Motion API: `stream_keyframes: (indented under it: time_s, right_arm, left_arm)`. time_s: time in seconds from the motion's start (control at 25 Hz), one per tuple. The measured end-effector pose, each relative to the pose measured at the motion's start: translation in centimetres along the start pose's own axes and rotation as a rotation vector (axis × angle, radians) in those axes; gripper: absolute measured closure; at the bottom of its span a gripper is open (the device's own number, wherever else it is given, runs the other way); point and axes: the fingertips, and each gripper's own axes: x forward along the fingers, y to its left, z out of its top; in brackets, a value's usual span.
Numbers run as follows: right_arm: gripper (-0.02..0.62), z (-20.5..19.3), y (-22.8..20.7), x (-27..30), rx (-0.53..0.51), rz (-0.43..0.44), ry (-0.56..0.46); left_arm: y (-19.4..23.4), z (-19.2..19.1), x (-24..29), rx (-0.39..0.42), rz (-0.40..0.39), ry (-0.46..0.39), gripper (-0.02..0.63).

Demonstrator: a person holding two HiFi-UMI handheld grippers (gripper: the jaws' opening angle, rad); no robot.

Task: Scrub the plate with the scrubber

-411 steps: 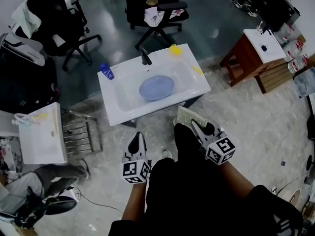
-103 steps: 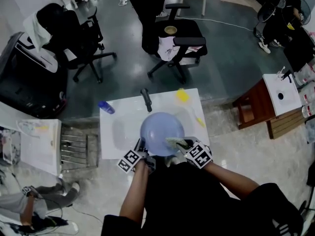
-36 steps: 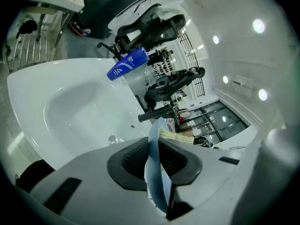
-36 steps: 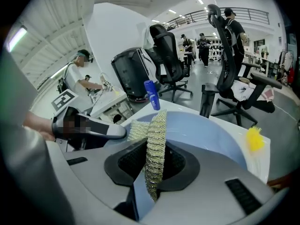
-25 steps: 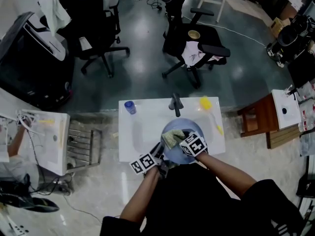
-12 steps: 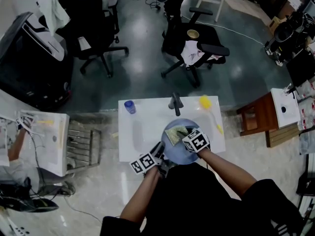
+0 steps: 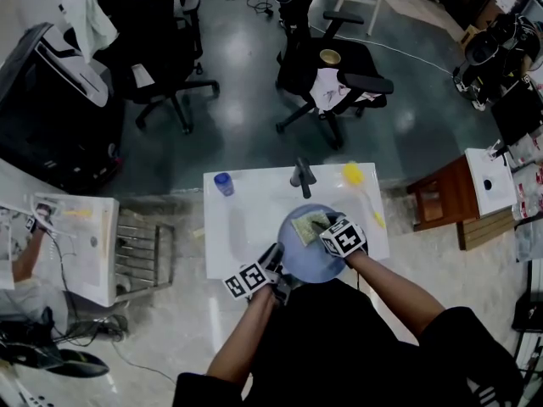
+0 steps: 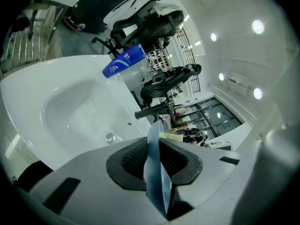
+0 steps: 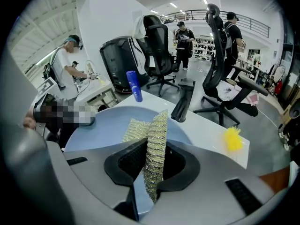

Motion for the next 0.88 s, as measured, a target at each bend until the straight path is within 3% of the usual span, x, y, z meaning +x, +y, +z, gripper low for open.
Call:
stream_keyframes:
  time_s: [0.88]
  right_arm:
    - [0.532, -2.1, -3.1, -0.5, 0.032, -0.093, 0.033]
  left_arm:
    - [0.5, 0.9, -1.0, 0.020, -0.014, 0.028, 0.535]
